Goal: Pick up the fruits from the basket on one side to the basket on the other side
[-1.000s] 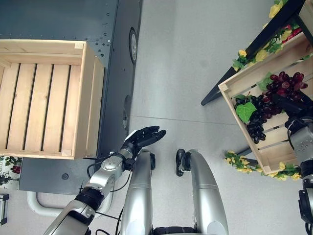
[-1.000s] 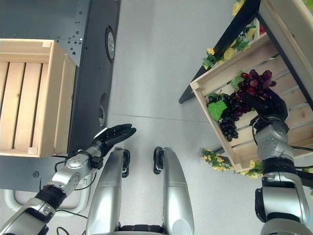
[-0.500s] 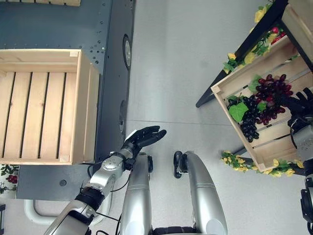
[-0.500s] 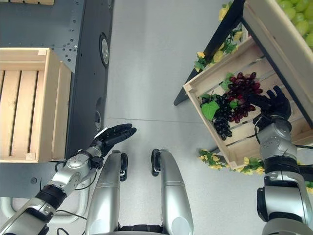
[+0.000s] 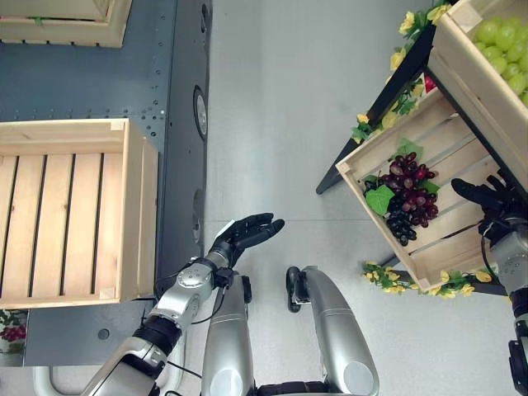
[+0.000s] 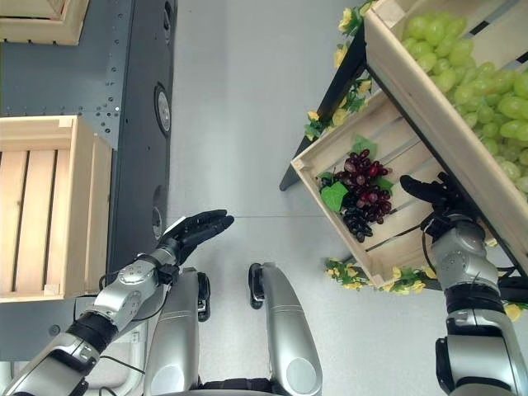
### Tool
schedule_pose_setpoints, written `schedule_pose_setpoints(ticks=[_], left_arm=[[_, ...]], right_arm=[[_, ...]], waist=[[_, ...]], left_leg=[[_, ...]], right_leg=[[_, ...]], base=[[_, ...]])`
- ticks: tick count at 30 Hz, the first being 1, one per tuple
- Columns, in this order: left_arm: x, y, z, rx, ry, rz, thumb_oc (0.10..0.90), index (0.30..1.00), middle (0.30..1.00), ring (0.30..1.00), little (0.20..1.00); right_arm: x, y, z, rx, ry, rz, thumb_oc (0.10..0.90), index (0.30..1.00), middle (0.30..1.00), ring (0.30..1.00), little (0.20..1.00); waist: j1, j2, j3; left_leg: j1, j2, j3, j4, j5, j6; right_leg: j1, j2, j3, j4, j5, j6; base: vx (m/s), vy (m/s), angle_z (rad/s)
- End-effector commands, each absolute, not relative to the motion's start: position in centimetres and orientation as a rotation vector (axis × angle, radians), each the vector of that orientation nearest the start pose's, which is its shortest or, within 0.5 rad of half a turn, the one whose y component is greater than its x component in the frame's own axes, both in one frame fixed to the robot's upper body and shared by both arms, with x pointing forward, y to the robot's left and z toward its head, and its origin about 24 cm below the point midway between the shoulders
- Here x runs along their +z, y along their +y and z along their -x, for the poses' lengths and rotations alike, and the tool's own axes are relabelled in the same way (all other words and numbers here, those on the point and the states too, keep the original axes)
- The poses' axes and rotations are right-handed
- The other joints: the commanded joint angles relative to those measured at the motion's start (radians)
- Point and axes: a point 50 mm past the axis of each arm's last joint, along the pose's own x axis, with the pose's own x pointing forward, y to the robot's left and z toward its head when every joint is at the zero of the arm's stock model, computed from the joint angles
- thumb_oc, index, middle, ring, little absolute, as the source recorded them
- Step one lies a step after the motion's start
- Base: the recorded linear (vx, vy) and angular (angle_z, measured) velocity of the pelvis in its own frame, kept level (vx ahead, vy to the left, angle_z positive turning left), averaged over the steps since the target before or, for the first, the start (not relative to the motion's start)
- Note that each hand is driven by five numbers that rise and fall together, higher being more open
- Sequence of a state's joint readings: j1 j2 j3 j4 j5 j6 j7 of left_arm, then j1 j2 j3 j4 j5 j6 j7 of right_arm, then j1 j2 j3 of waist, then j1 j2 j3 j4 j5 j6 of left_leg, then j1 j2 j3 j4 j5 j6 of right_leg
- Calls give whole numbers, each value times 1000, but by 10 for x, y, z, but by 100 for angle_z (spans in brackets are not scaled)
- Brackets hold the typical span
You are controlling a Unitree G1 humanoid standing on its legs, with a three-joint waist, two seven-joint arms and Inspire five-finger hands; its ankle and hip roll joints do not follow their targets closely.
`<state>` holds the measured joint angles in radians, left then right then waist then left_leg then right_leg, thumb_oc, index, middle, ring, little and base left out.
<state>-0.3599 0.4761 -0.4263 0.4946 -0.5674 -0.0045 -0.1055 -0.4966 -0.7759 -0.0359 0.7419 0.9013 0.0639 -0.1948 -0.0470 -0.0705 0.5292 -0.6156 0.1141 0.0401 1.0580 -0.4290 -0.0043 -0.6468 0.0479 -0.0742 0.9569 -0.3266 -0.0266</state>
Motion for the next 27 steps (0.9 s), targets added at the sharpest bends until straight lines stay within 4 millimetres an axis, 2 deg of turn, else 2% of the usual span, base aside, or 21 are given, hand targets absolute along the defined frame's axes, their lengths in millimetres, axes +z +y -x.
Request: schedule_pose_setpoints(ticks=[1, 3, 7, 11, 15, 20, 22, 27], left_arm=[[13, 154, -299, -380, 232, 2, 800, 900, 900, 900, 900], [11, 151, -299, -384, 242, 8, 800, 900, 900, 900, 900], [3, 144, -297, -396, 273, 16, 800, 900, 900, 900, 900], [-1, 142, -296, -404, 284, 22, 800, 900, 900, 900, 900], [-6, 134, -293, -408, 293, 51, 800, 900, 900, 900, 900], [-12, 134, -289, -399, 315, 86, 800, 900, 900, 900, 900], [-19, 136, -284, -384, 345, 108, 800, 900, 900, 900, 900], [-36, 141, -272, -360, 408, 61, 800, 900, 900, 900, 900]], right_arm=[[105, -363, -304, -532, 33, -196, 800, 900, 900, 900, 900], [99, -354, -305, -501, 35, -208, 800, 900, 900, 900, 900], [79, -323, -308, -367, 62, -193, 800, 900, 900, 900, 900], [67, -312, -303, -302, 77, -188, 800, 900, 900, 900, 900], [44, -292, -292, -177, 116, -243, 800, 900, 900, 900, 900], [23, -271, -282, -86, 157, -332, 800, 900, 900, 900, 900], [9, -256, -273, -53, 178, -372, 800, 900, 900, 900, 900], [-9, -235, -259, -30, 211, -431, 800, 900, 900, 900, 900]], waist=[[-22, -64, -124], [-29, -63, -127], [-44, -61, -138], [-51, -60, -149], [-69, -48, -176], [-73, -48, -196], [-77, -48, -211], [-89, -50, -241]], left_leg=[[50, -26, 81, -20, -5, 71], [69, -24, 87, -37, 0, 72], [124, -29, 99, -85, 8, 75], [164, -33, 108, -115, 7, 79], [251, -46, 112, -183, 13, 76], [298, -54, 117, -241, 43, 80], [333, -57, 120, -285, 55, 79], [399, -64, 136, -386, 87, 72]], right_leg=[[119, -36, -52, -61, 32, -48], [137, -35, -47, -80, 35, -48], [186, -33, -28, -128, 41, -43], [223, -34, -16, -160, 46, -38], [305, -32, 10, -225, 48, -24], [349, -33, 21, -277, 74, -22], [381, -31, 29, -317, 88, -15], [433, -25, 46, -401, 117, -2]], base=[[7, 64, -13], [0, 57, -9], [2, 60, -8], [19, 38, -10], [76, 65, -2], [8, 24, -5], [31, 22, -7], [24, 10, -3]])
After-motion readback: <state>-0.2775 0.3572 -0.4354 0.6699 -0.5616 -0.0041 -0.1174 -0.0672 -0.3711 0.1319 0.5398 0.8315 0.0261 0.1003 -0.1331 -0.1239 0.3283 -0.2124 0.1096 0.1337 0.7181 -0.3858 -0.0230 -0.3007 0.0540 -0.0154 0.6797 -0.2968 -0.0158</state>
